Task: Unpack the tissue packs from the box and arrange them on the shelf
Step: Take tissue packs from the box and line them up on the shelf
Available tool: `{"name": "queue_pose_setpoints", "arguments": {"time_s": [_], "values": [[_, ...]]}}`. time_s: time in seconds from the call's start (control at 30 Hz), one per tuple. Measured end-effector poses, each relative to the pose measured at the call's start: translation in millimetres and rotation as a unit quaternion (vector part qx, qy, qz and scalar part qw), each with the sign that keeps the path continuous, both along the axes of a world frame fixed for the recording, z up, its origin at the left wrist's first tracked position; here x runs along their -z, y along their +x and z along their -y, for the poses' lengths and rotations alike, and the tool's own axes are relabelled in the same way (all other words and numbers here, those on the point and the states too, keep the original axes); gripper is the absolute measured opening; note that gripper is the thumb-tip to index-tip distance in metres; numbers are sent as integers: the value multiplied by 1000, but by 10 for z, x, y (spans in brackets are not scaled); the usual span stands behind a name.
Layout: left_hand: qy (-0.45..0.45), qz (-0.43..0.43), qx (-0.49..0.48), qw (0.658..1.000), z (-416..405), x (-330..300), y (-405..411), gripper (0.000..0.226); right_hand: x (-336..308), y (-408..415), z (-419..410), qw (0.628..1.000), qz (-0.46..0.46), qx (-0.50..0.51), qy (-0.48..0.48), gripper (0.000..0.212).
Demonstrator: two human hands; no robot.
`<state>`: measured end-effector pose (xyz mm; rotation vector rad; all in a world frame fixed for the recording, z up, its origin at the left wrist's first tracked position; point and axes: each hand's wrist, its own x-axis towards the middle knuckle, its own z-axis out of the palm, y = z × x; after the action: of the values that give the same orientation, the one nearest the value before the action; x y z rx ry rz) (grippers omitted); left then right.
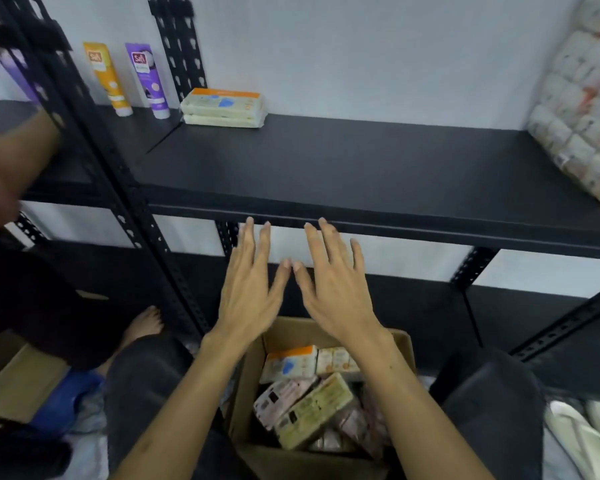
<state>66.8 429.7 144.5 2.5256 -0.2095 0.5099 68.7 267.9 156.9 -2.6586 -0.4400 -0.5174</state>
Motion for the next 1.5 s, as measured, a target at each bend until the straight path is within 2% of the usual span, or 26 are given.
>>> {"name": "queue_pose_setpoints", "arguments": {"time_s": [0.1,0.17,0.27,0.43,0.53,0.67,0.77,0.87,1.07,1.3,1.5], "values": [[25,-86,29,996,147,515,-206,68,444,-187,110,998,-69,10,8,58],[37,-145,42,988,206,880,-317,72,789,-289,211,989,-149,17,14,61],[67,-214,68,972,231,1341,-463,72,1297,-440,357,963,-265,39,14,62],[53,-383,76,919,172,1958,-560,72,2014,-674,619,903,-424,68,34,62],[55,-417,72,904,140,2204,-496,71,2300,-673,653,874,-476,95,27,58],[91,-462,61,880,121,2471,-521,72,2532,-699,565,860,-498,109,-27,63],[166,-463,66,868,140,2585,-534,71,2686,-711,522,851,-515,102,-30,66],[187,-447,64,873,180,2616,-478,66,2793,-674,487,838,-536,98,-7,70],[153,-422,51,892,297,2840,-324,51,2935,-638,487,837,-531,123,40,70],[101,-384,29,917,487,3065,-100,54,3085,-608,510,841,-520,134,59,71],[120,-333,22,935,520,3254,6,25,3093,-547,532,842,-514,139,84,64]]}}
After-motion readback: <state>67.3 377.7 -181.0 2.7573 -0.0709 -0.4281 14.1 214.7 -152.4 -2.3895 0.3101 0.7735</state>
